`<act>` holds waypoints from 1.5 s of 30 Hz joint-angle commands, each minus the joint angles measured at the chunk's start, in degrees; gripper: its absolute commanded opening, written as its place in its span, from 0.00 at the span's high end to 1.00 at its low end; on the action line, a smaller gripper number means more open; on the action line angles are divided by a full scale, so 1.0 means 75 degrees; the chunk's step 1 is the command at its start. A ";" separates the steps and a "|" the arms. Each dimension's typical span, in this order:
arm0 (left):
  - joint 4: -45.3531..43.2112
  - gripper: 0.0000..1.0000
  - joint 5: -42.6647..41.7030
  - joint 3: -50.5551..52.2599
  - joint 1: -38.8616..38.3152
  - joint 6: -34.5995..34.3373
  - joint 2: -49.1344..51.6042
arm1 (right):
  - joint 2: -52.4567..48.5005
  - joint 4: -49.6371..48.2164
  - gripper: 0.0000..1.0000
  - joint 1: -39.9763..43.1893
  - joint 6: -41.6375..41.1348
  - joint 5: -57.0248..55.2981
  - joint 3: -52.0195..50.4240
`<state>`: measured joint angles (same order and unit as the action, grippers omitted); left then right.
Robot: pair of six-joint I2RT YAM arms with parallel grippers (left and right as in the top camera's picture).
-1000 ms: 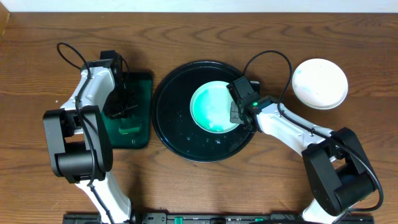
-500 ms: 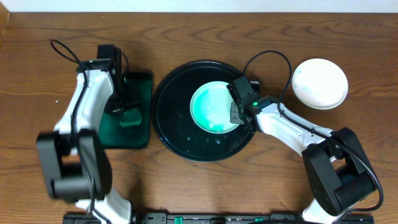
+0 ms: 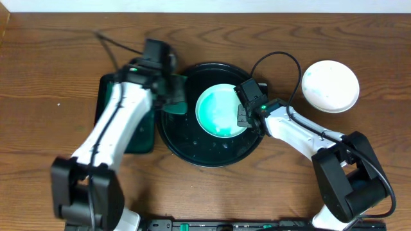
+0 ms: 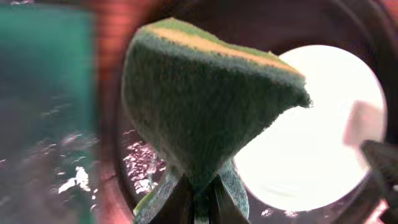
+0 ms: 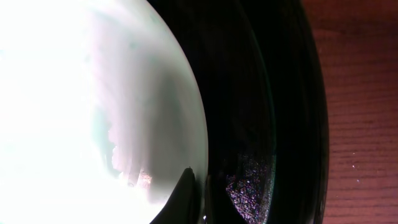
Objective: Clean dirty plates on tray and stack at the side
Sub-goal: 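Scrub the pale green plate again with the sponge in the left gripper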
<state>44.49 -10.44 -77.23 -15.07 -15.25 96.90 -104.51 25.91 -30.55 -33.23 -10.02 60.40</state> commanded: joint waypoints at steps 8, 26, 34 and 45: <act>-0.1352 0.93 -0.0691 -0.0032 -0.1119 -0.0784 0.1483 | -0.0020 0.0082 0.99 0.0067 0.0277 0.0175 -0.0026; -0.1501 0.93 -0.3617 -0.0032 -0.1594 -0.0863 0.3083 | -0.0020 0.0085 0.99 0.0085 0.0356 0.0175 -0.0026; -0.1670 0.93 -0.4605 -0.0032 -0.1824 -0.1008 0.3083 | -0.0020 0.0119 0.99 0.0175 0.0358 0.0178 -0.0026; -0.1661 0.93 -0.1894 -0.0032 -0.1311 -0.1338 0.3083 | -0.0020 0.0134 0.99 0.0175 0.0356 0.0291 -0.0026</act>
<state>31.51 -37.41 -78.56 -26.89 -23.22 118.63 -104.51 26.17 -30.17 -32.53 -9.32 60.40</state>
